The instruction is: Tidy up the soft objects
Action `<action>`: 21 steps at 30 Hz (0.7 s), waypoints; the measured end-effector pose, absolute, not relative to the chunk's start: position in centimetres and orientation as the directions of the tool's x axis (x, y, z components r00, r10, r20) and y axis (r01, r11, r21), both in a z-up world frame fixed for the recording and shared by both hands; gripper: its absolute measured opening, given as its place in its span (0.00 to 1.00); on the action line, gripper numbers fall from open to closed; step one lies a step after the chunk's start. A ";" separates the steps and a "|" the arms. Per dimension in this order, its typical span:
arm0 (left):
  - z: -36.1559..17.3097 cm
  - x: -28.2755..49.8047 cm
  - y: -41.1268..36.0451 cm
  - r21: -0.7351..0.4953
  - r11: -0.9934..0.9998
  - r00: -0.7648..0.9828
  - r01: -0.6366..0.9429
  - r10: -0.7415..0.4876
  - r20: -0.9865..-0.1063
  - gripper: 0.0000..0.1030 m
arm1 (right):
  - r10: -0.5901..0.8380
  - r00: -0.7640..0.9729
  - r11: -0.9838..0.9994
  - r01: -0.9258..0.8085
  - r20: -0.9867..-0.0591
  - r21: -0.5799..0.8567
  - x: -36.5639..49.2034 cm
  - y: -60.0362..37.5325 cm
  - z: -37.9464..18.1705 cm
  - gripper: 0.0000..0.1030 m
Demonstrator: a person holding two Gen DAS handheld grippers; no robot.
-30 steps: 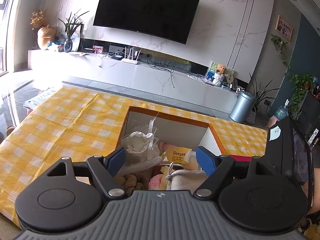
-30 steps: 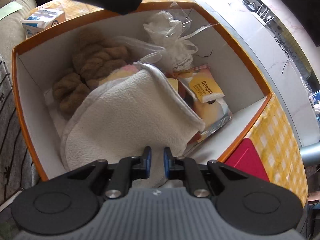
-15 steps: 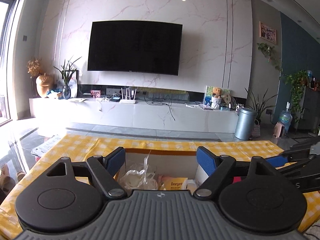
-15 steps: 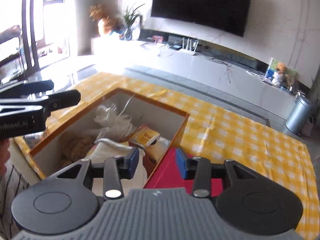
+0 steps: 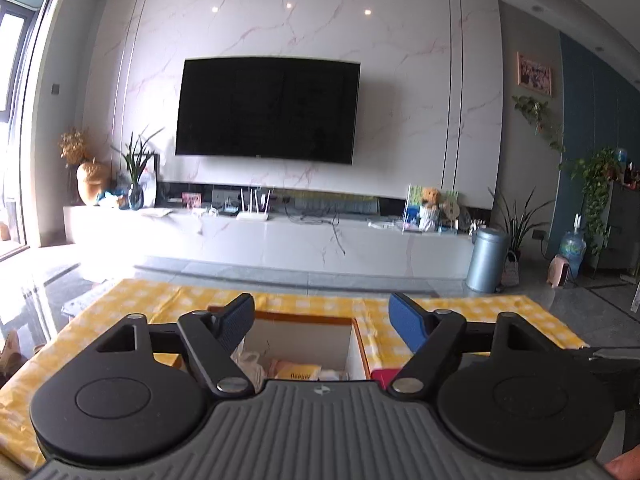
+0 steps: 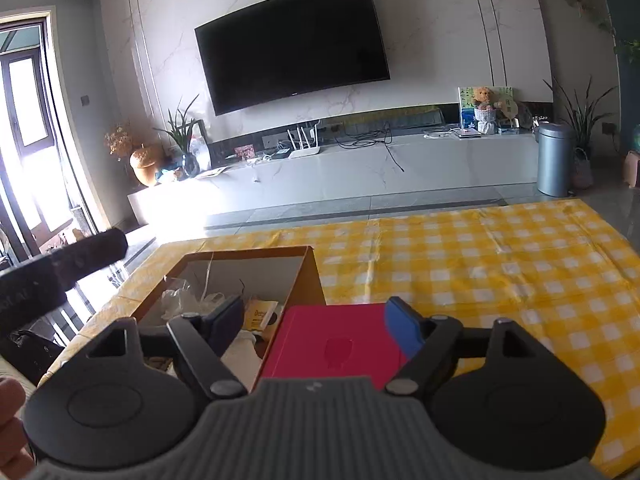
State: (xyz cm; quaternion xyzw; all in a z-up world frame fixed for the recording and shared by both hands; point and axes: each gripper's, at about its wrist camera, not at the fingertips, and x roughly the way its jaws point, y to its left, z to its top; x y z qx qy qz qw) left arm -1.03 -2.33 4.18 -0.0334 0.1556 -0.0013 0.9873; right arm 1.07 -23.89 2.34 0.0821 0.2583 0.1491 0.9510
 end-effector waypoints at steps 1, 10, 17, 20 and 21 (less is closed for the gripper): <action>3.9 -0.7 -2.6 -0.048 0.999 0.941 -0.013 -0.004 -0.337 0.78 | 0.340 0.813 0.938 -0.259 -0.472 0.230 1.1 -23.7 2.2 0.75; 3.1 -1.7 -2.5 -0.020 0.998 0.924 -0.065 0.052 -0.379 0.85 | 0.322 0.797 0.947 -0.279 -0.512 0.160 0.5 -22.5 1.7 0.73; 3.0 -1.6 -2.7 -0.033 0.998 0.910 -0.060 0.041 -0.413 0.85 | 0.318 0.796 0.948 -0.284 -0.516 0.145 0.0 -22.3 1.4 0.74; 2.7 -1.7 -2.8 -0.047 0.997 0.906 -0.061 0.036 -0.421 0.85 | 0.312 0.797 0.949 -0.288 -0.517 0.128 -0.2 -22.2 1.3 0.74; 2.7 -1.7 -2.8 -0.048 0.997 0.905 -0.061 0.035 -0.423 0.85 | 0.312 0.796 0.949 -0.289 -0.519 0.128 -0.2 -22.1 1.2 0.74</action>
